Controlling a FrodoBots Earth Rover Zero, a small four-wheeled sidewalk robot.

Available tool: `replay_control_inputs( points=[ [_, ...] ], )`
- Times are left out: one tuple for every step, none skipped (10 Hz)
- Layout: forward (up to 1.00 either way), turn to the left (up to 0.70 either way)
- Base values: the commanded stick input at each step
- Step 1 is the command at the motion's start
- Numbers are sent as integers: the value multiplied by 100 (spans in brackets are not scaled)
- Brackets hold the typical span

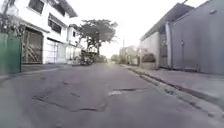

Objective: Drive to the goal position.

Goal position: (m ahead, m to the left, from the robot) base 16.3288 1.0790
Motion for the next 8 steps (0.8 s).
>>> replay_control_inputs(
  points=[
    [100, 0],
    [100, 0],
    [100, -1],
    [100, -7],
    [100, -40],
    [100, -40],
    [100, -38],
    [100, -15]
  ],
)
